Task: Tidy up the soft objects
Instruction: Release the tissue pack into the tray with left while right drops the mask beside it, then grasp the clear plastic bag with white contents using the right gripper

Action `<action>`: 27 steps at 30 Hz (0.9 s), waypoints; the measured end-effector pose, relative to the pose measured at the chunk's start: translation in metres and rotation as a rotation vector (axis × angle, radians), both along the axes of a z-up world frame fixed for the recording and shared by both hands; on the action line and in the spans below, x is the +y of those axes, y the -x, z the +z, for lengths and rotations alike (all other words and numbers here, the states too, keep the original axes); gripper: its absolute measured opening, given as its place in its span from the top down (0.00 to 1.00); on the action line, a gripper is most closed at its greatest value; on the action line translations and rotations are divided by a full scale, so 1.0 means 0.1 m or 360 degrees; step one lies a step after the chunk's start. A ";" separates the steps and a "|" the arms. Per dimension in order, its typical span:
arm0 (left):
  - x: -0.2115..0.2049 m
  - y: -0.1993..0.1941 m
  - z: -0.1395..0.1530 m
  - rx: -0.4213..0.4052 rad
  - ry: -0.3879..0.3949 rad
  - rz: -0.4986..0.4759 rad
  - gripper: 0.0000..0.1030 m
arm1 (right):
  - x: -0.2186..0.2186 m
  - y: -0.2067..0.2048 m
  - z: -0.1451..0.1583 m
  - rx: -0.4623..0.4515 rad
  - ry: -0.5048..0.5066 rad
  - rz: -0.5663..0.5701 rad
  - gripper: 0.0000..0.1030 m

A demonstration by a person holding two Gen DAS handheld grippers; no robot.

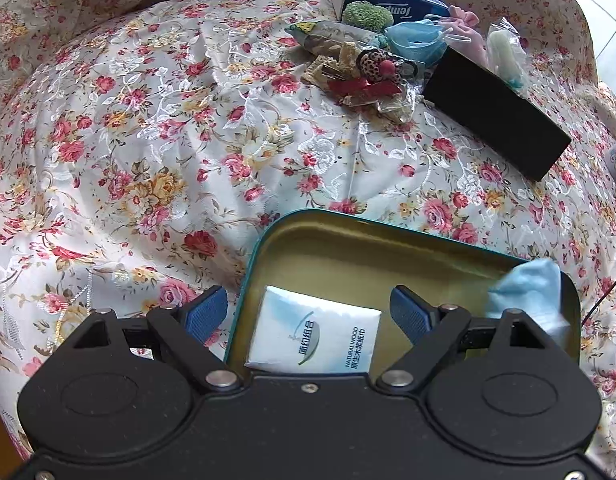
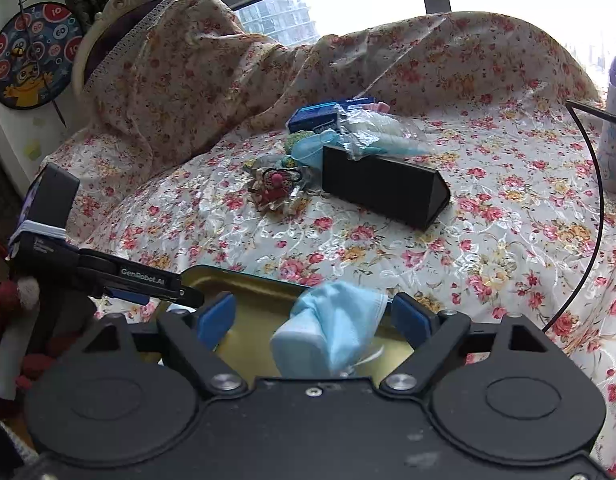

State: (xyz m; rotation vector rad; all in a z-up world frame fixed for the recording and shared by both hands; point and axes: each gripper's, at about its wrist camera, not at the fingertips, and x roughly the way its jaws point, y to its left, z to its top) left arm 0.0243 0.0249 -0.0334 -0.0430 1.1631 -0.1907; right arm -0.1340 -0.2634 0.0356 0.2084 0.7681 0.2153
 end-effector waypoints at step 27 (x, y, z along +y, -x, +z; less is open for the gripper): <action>-0.07 -0.09 0.08 -0.0027 -0.0061 -0.0047 0.18 | -0.15 -0.15 -0.24 0.0103 -0.0007 -0.0184 0.11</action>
